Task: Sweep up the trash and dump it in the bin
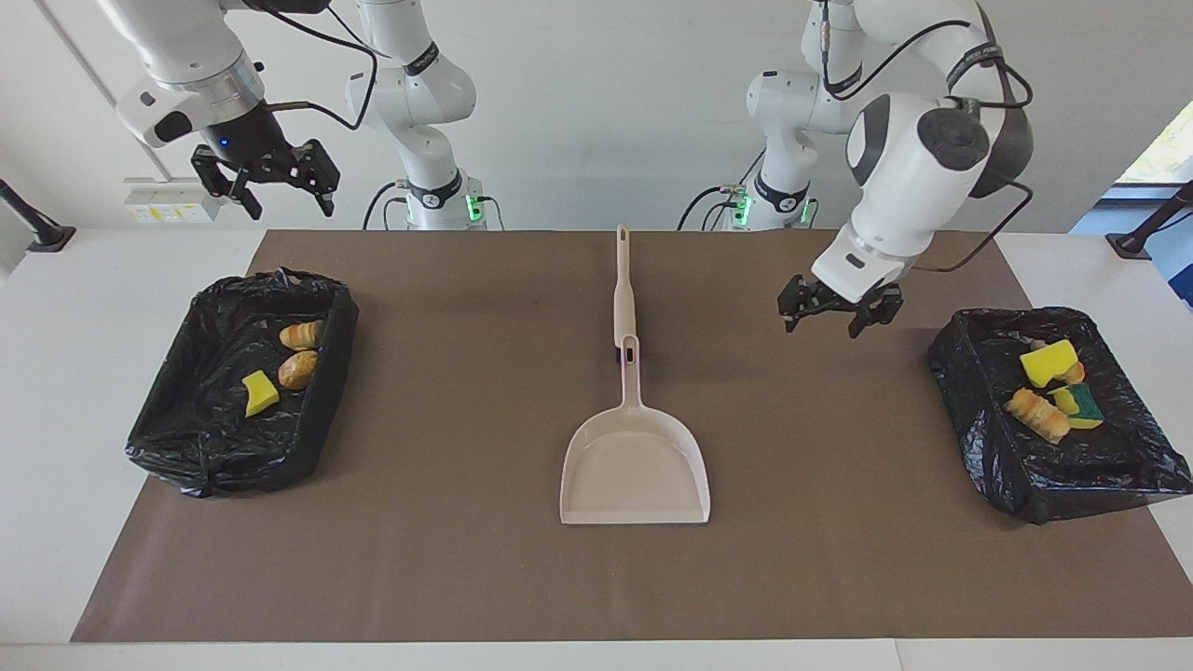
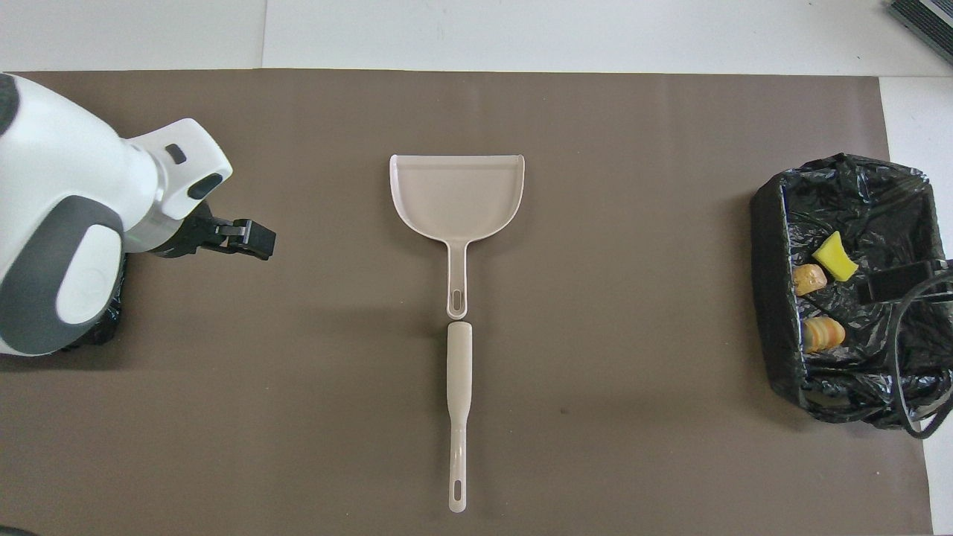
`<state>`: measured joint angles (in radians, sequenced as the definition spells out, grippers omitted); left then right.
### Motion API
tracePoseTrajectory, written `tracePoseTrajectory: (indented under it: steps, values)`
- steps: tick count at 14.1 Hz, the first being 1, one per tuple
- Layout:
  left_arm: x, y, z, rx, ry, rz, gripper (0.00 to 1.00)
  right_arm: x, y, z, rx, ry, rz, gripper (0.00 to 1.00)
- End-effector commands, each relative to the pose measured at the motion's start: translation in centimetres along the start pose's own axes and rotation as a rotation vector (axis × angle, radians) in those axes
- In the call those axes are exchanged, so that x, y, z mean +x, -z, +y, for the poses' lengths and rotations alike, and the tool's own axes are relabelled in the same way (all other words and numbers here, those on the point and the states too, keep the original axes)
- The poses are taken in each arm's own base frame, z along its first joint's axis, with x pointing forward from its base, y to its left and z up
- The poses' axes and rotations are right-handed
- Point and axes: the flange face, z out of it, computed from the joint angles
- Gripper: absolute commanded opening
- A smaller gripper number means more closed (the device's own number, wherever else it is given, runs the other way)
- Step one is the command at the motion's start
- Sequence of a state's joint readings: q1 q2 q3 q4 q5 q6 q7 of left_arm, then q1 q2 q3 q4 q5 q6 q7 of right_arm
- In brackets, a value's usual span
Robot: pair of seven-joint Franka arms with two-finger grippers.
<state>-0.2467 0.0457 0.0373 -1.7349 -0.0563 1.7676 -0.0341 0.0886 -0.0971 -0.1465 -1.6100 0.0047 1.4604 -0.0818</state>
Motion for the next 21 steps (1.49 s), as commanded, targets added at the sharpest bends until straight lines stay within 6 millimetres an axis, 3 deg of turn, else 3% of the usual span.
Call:
tracePoseTrajectory:
  steps: [1, 3, 5, 8, 12, 21]
  values:
    - [-2.8, 5.7, -3.6, 0.019, -0.017, 0.035, 1.00, -0.8, -0.2, -0.2, -0.007, 0.017, 0.002, 1.00]
    - [-3.9, 10.0, -5.4, 0.042, -0.088, 0.020, 1.00, -0.9, -0.2, -0.2, -0.006, 0.017, 0.001, 1.00]
    - [-4.9, 12.8, -6.6, 0.042, -0.087, 0.008, 1.00, -0.8, -0.7, -0.1, -0.019, 0.025, -0.011, 1.00]
    - [-5.2, 15.1, -6.5, 0.033, -0.082, -0.017, 1.00, 0.0, -0.6, 0.1, -0.093, 0.055, 0.014, 1.00]
    - [-5.4, 16.0, -6.2, 0.030, -0.087, -0.012, 1.00, -0.1, -0.6, -0.1, -0.037, 0.044, 0.012, 1.00]
    - [-6.0, 15.9, -6.9, 0.030, -0.066, -0.021, 1.00, -0.1, -0.5, -0.4, -0.025, 0.048, 0.015, 1.00]
